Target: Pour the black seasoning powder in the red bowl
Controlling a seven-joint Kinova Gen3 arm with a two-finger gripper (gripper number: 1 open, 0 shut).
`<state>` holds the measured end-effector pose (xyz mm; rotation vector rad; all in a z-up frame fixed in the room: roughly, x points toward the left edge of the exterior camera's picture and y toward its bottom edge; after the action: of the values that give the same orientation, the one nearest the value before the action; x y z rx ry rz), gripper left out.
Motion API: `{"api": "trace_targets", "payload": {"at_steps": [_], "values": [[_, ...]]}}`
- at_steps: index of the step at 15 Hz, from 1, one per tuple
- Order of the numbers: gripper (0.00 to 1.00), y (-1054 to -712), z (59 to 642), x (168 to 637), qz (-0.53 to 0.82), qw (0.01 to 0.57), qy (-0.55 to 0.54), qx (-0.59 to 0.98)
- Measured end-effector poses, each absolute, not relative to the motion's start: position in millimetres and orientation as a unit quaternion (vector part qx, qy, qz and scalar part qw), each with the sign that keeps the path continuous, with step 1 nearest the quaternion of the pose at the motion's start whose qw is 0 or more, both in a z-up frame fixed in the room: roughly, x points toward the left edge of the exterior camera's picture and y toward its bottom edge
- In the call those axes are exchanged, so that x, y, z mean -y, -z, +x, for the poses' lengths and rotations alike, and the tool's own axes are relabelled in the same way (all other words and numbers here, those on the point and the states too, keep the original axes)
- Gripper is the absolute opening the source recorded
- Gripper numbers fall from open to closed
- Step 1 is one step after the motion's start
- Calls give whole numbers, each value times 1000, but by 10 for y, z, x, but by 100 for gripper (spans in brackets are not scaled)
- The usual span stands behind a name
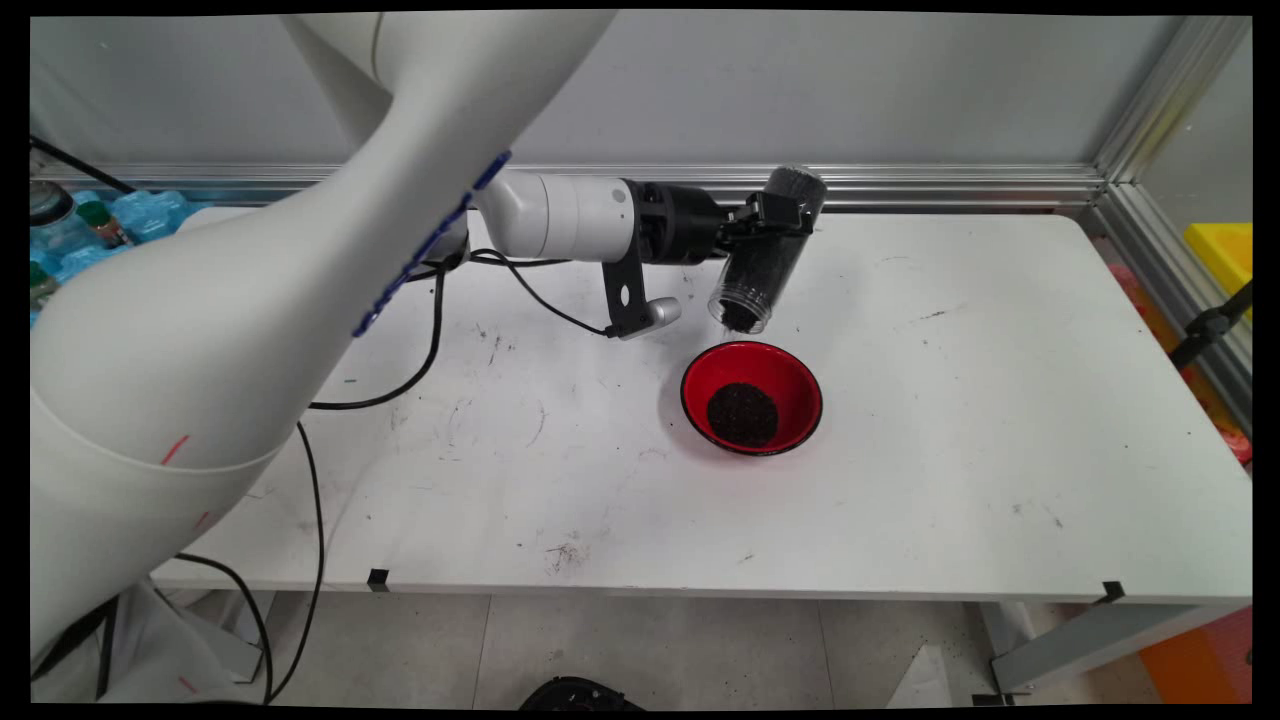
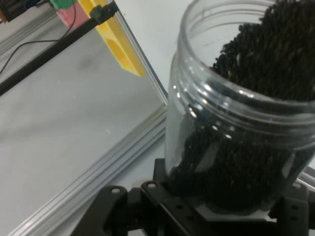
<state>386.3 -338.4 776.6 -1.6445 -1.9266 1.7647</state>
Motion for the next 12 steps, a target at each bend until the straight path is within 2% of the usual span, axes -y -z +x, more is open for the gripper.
{"api": "trace_targets", "payload": {"at_steps": [12], "values": [[0, -7785, 3828, 3371, -548, 10, -580, 603]]}}
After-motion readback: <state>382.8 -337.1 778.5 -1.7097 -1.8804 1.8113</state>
